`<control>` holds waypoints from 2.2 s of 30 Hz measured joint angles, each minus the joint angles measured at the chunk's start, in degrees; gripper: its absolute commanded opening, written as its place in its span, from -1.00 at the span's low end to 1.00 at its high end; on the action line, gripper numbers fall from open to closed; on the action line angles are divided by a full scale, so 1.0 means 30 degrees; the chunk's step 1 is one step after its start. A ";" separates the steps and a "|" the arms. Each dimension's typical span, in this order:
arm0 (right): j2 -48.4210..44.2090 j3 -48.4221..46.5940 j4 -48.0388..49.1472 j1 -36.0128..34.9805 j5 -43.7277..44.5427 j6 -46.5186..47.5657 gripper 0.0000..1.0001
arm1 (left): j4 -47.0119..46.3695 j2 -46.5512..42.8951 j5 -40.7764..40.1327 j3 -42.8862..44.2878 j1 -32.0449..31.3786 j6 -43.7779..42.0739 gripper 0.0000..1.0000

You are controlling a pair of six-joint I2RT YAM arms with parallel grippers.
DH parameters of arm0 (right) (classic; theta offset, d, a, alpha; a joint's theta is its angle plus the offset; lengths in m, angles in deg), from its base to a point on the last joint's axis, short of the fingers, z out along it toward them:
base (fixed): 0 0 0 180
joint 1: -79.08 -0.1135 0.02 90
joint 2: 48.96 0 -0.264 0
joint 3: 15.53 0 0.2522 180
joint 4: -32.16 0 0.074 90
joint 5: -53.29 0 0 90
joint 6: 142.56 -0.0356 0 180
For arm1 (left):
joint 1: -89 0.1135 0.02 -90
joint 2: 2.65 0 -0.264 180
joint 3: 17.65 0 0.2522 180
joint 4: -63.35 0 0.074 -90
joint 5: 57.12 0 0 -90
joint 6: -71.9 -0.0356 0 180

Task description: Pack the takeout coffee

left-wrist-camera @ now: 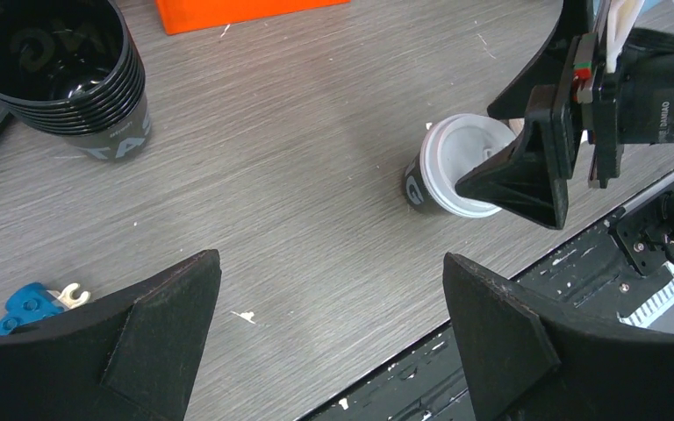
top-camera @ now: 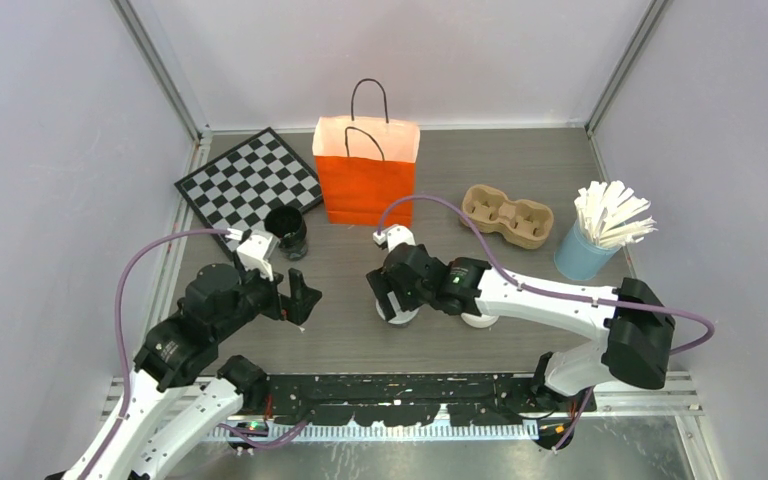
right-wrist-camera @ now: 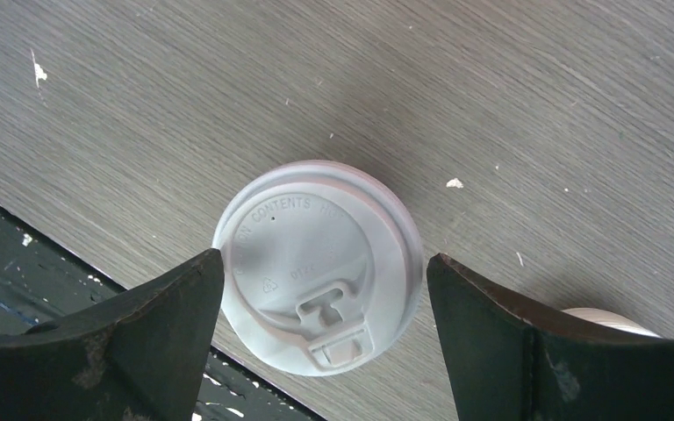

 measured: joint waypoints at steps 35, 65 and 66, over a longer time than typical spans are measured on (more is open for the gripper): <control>-0.0073 0.0561 -0.0175 -0.0823 0.2718 -0.2688 0.09 | 0.0109 0.0415 -0.0058 -0.0029 0.0000 -0.0160 1.00; 0.4619 -0.3249 -0.5632 -0.4641 0.8291 -0.5603 0.11 | 0.0124 -0.0357 -0.0940 -0.0029 0.0000 -0.0153 0.99; 0.4335 -0.3242 -0.5639 -0.4641 0.8204 -0.5588 0.11 | 0.0124 -0.0350 -0.0954 -0.0036 0.0000 -0.0153 0.99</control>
